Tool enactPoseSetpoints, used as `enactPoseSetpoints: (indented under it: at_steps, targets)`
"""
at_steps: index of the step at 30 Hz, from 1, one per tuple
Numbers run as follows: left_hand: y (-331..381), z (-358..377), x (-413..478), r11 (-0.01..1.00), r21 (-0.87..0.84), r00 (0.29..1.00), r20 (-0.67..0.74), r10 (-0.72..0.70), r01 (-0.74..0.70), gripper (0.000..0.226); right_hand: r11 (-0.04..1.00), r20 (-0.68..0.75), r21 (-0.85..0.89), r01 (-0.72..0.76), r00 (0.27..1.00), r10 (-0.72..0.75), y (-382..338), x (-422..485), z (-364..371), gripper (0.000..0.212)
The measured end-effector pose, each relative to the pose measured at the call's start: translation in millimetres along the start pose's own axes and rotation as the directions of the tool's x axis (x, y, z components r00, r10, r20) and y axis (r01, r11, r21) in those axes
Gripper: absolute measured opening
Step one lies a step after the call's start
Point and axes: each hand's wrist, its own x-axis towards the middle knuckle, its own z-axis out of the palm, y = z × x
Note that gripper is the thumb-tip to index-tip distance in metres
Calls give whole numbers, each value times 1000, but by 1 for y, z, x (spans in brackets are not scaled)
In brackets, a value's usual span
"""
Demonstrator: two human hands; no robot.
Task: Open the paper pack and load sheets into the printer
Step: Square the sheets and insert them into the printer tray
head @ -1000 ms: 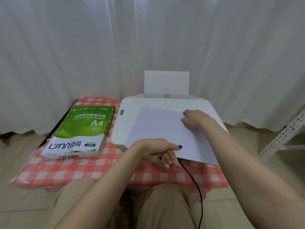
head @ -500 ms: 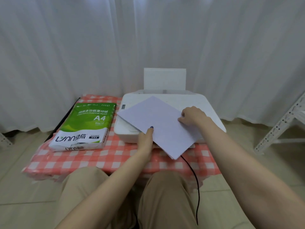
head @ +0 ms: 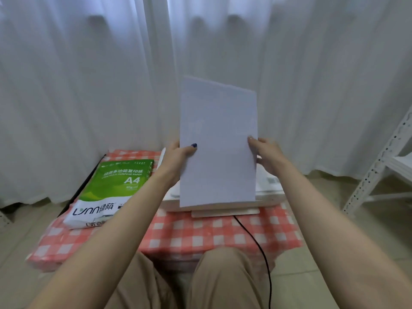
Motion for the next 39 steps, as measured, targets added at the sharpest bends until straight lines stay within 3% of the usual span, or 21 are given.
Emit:
enactPoseSetpoints:
  at_steps: [4,7,12,15,17,18,21,25,29,32,39]
  targets:
    - [22,11,19,967,131,955,-174,241,-220,21,954,-163,57,294,946,-282,-30,3,10,17]
    - [22,23,33,938,161,922,-194,336,-308,23,936,-190,18,352,920,-342,-33,5,21,18]
    - [-10,36,36,979,4,940,-278,196,-203,22,958,-170,-4,286,944,-283,0,9,23,7]
    - [-18,38,38,977,-110,933,-332,139,-185,22,953,-168,-16,303,939,-301,3,13,25,20]
    - [-19,37,41,976,-131,946,-300,126,-172,18,948,-157,-42,317,935,-319,2,14,25,14]
    - [-19,36,40,979,-127,954,-273,120,-160,17,947,-150,-57,315,936,-320,2,13,24,11]
    - [-20,32,43,987,-78,957,-267,114,-140,12,947,-165,-99,304,934,-317,4,15,21,30]
    - [-11,31,52,982,-32,943,-286,169,-186,14,932,-210,-109,347,908,-363,-5,21,20,29]
    - [-22,26,54,990,-36,967,-223,126,-138,9,947,-148,-131,294,939,-312,6,22,14,35]
    - [-43,29,52,995,-17,967,-241,88,-95,31,958,-132,-156,240,956,-262,21,23,13,38]
    - [-44,36,60,993,-21,952,-287,103,-113,21,960,-151,-136,243,953,-262,26,26,11,35]
